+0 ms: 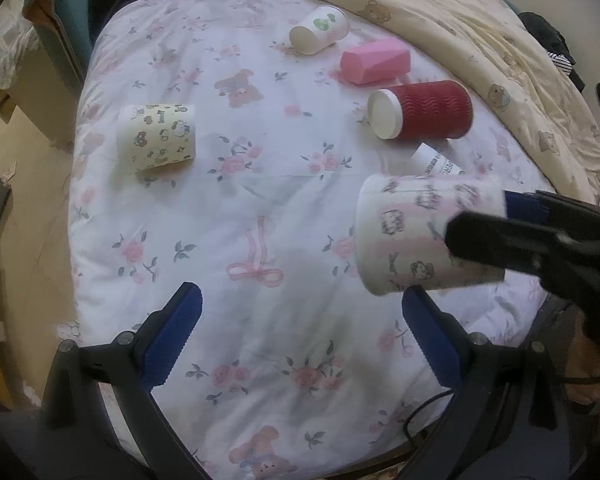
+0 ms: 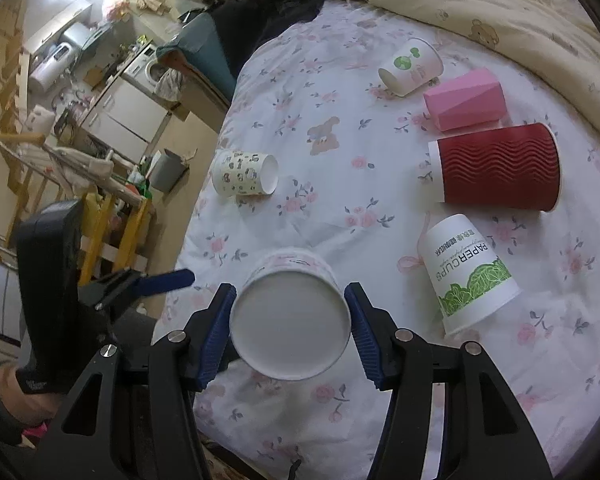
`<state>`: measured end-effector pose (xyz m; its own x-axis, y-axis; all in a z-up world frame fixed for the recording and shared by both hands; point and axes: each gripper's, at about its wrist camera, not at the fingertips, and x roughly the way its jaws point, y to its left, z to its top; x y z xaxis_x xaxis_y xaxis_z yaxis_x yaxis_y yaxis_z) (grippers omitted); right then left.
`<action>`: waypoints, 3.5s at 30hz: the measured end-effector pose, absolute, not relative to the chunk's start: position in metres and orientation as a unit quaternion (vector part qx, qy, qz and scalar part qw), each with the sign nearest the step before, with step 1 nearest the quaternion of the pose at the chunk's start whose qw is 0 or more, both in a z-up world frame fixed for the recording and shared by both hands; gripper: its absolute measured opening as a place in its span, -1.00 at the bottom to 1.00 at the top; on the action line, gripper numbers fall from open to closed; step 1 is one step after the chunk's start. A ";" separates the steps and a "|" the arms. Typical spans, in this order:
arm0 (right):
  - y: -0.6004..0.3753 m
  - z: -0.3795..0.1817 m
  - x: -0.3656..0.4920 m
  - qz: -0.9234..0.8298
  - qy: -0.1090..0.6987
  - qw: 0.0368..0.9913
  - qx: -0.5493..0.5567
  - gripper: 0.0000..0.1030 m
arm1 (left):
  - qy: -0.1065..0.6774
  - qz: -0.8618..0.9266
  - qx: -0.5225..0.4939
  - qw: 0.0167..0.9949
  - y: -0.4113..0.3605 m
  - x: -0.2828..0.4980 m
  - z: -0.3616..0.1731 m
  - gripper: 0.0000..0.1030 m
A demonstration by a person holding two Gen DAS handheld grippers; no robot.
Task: Flip cup upside down
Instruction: 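Lift the pink cup with the right gripper and rotate its rim downward, then lower the pink cup rim-down onto the sheet and open the right gripper, then pull the right gripper back from the inverted pink cup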
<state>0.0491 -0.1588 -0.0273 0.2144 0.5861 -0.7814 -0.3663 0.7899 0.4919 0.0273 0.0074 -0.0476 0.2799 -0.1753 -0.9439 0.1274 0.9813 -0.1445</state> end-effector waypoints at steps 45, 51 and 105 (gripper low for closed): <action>-0.047 -0.095 0.139 0.251 0.622 0.712 -0.207 0.13 | 0.574 0.018 -0.035 0.818 0.076 0.019 -0.037 1.00; -0.052 -0.094 0.138 0.255 0.619 0.716 -0.200 0.17 | 0.569 0.013 -0.018 0.822 0.069 0.019 -0.036 1.00; -0.191 -0.001 -0.034 0.106 0.384 0.916 0.043 0.92 | 0.425 0.022 -0.036 0.904 0.034 -0.036 0.004 1.00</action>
<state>-0.0338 -0.1905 -0.0012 0.6820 0.2266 -0.6954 -0.1607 0.9740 0.1598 -0.0361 0.0336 0.0044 0.6382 0.0095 -0.7698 -0.0699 0.9965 -0.0457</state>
